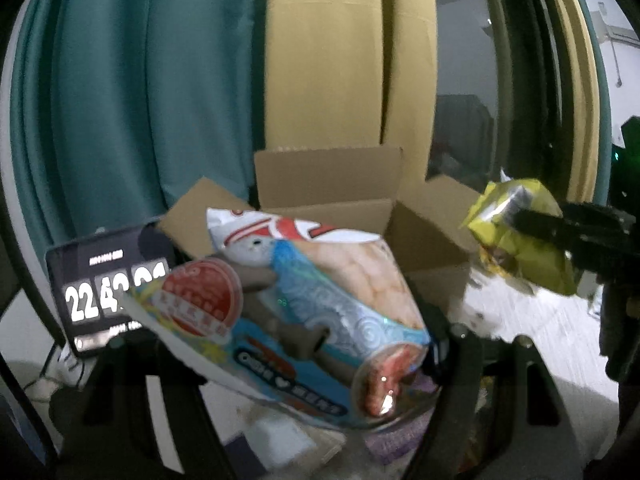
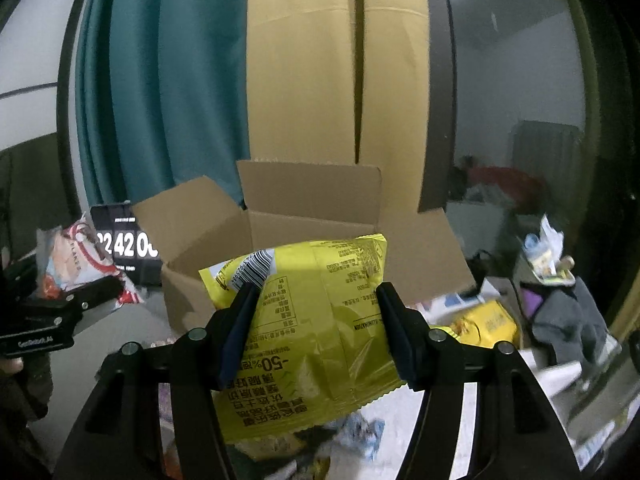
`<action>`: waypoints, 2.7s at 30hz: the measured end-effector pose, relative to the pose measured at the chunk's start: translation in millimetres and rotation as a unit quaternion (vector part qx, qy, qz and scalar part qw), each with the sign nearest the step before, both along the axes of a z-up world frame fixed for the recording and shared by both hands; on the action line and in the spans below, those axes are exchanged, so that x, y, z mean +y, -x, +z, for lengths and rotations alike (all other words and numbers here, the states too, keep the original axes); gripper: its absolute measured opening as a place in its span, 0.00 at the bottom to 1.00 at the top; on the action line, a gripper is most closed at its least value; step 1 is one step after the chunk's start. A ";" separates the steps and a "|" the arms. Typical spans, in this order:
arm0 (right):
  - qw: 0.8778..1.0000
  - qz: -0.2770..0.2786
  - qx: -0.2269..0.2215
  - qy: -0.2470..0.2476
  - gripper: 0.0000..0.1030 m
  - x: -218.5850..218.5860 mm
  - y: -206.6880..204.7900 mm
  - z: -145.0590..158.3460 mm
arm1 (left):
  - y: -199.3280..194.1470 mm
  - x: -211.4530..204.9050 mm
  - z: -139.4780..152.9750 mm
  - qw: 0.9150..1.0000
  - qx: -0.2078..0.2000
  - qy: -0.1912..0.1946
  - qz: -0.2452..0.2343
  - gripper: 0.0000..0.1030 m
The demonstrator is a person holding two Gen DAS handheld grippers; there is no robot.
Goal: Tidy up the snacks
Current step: 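Carry the yellow chip bag into the cardboard box and open the right gripper, then lower the right gripper onto the purple printed bag and grasp it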
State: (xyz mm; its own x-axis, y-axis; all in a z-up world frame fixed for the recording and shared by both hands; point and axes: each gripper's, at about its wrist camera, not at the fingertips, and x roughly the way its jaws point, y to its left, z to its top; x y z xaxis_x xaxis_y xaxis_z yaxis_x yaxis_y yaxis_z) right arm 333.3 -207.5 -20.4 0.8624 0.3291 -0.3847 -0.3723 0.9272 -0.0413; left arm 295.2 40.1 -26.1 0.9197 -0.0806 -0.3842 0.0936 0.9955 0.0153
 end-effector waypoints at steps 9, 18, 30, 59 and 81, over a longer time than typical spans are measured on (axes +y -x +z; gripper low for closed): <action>1.000 0.007 -0.011 -0.010 0.62 22.0 -49.2 11.0 | -59.5 6.8 6.6 1.000 0.005 0.008 -0.006 0.75; 0.999 -0.002 0.005 -0.036 0.62 31.8 -97.0 8.4 | -121.6 5.2 -5.6 1.000 0.030 0.003 0.000 0.76; 0.998 -0.034 0.021 -0.042 0.63 43.8 -139.9 -4.1 | -149.9 16.4 -14.3 0.998 0.045 0.027 0.016 0.90; 0.998 0.004 0.062 -0.012 0.79 65.9 -67.8 -30.5 | -45.7 50.2 -19.2 0.997 0.043 0.051 0.039 0.91; 0.963 0.045 0.264 0.012 0.79 107.3 -54.4 -125.9 | 9.4 99.5 -101.6 0.987 0.128 0.078 0.062 0.91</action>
